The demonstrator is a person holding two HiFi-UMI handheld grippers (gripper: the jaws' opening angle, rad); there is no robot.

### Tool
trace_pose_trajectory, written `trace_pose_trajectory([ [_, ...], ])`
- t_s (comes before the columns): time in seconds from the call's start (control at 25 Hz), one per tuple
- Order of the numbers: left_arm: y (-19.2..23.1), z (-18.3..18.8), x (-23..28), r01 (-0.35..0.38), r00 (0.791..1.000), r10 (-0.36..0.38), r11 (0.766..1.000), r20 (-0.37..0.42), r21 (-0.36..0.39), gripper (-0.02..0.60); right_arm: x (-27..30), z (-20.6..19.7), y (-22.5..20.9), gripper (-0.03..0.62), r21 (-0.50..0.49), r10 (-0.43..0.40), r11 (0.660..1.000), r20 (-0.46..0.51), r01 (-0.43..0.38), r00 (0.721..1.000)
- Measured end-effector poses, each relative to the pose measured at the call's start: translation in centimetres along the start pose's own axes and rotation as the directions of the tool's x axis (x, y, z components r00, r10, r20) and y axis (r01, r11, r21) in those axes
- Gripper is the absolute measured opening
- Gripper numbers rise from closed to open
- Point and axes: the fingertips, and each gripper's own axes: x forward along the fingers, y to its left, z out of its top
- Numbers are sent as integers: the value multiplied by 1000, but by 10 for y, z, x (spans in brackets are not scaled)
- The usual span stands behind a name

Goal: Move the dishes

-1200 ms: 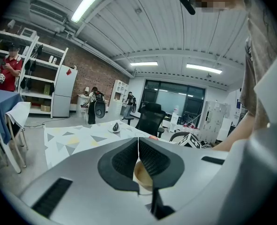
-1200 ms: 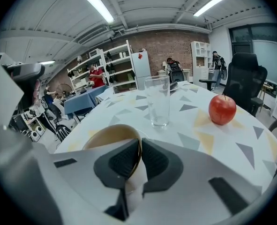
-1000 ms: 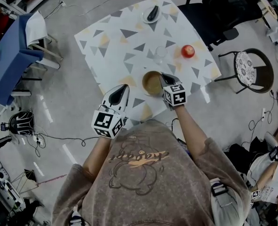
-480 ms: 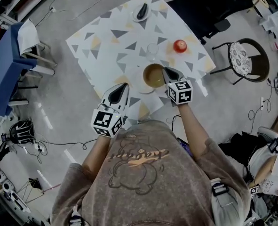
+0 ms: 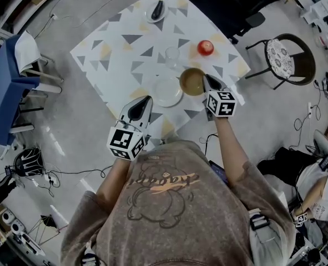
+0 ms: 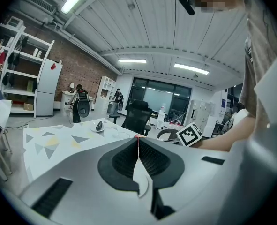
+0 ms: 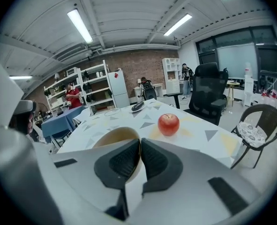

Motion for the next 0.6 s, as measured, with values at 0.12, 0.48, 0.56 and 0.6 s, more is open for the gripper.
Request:
trace_pose_trajectory([
  [0.12, -1, -1, 1, 1, 1000, -1, 1000, -7, 2, 20, 1, -12, -12, 20, 32, -28, 999, -16, 29, 999],
  [0.48, -1, -4, 0, -15, 1000, 15, 1000, -22, 1, 20, 7, -52, -33, 21, 146, -61, 987, -63, 69, 996],
  [0.56, -1, -4, 0, -20, 1000, 20, 1000, -23, 0, 20, 8, -58, -35, 21, 156, -63, 985, -70, 74, 996],
  [0.6, -1, -4, 1, -21, 999, 21, 1000, -24, 0, 20, 9, -60, -36, 21, 160, -65, 984, -74, 76, 995],
])
